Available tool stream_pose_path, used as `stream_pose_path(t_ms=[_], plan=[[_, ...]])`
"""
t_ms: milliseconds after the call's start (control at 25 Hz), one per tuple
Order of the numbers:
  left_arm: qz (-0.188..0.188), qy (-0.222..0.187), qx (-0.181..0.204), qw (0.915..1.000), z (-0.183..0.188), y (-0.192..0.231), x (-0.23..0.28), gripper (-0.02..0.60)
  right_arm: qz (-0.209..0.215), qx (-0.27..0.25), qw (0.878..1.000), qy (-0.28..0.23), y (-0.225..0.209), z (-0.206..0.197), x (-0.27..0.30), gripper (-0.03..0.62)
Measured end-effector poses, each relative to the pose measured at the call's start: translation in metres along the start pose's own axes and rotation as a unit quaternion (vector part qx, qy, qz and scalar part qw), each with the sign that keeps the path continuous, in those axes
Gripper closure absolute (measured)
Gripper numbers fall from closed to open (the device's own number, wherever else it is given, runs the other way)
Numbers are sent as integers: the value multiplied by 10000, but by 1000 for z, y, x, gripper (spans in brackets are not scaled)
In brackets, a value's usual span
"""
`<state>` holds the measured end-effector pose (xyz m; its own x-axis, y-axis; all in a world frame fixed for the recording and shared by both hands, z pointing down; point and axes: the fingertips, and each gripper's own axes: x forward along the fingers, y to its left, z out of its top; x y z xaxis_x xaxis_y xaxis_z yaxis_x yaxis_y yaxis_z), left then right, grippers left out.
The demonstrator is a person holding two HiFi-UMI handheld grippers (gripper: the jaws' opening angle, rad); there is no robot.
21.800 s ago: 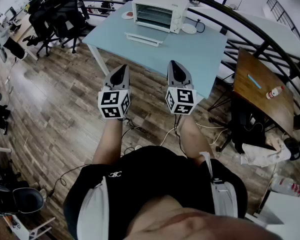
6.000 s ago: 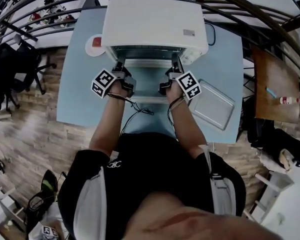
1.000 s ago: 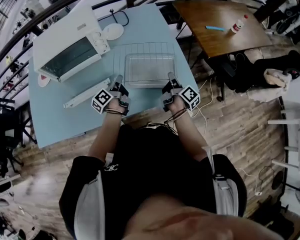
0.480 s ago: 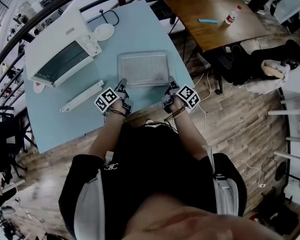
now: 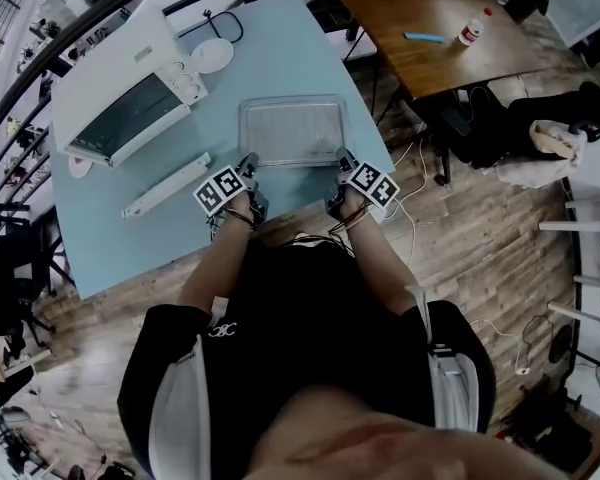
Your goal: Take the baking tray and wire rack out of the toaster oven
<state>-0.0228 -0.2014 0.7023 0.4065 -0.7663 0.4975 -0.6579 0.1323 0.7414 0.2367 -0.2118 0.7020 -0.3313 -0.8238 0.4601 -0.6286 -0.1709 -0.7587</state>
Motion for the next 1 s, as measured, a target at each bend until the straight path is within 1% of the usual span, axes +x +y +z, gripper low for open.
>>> stream_pose_path(t_ms=[120, 200, 320, 360, 440, 520, 560, 600, 680, 760, 840, 920, 1000], plan=[[207, 109, 153, 9996, -3, 6, 1, 470, -302, -325, 9990, 82, -4, -5, 2, 514], [315, 192, 168, 9992, -7, 9, 2, 470, -547, -509, 9971, 113, -10, -6, 2, 498], [465, 204, 254, 9984, -6, 14, 1, 468, -954, -929, 9911, 51, -15, -2, 1, 432], [511, 183, 335, 9980, -4, 16, 1, 467, -1034, -1078, 9888, 19, -16, 0, 1, 428], [577, 173, 500, 9969, -2, 18, 1, 460, -1086, -1235, 9864, -13, -18, 3, 2, 441], [697, 250, 718, 9947, -4, 22, 3, 442, -1099, -1253, 9860, -16, -21, 3, 3, 450], [787, 314, 894, 9924, -6, 25, 4, 372, -1103, -1277, 9857, -16, -22, 2, 3, 455], [866, 375, 1086, 9896, -7, 27, 4, 331, -1102, -1315, 9852, -16, -22, 1, 4, 464], [936, 433, 1310, 9860, -9, 30, 4, 328, -1094, -1382, 9843, -21, -21, 0, 5, 462], [949, 463, 1331, 9855, -10, 32, 5, 328, -1102, -1435, 9835, -7, -20, -1, 6, 464], [976, 506, 1419, 9838, -10, 33, 6, 323, -1125, -1596, 9807, 21, -20, -1, 6, 464], [1028, 583, 1598, 9800, -12, 34, 8, 314, -1153, -1785, 9772, 35, -21, -1, 5, 464], [1112, 706, 1828, 9743, -14, 35, 10, 307, -1202, -1871, 9750, 46, -24, -2, 4, 464]])
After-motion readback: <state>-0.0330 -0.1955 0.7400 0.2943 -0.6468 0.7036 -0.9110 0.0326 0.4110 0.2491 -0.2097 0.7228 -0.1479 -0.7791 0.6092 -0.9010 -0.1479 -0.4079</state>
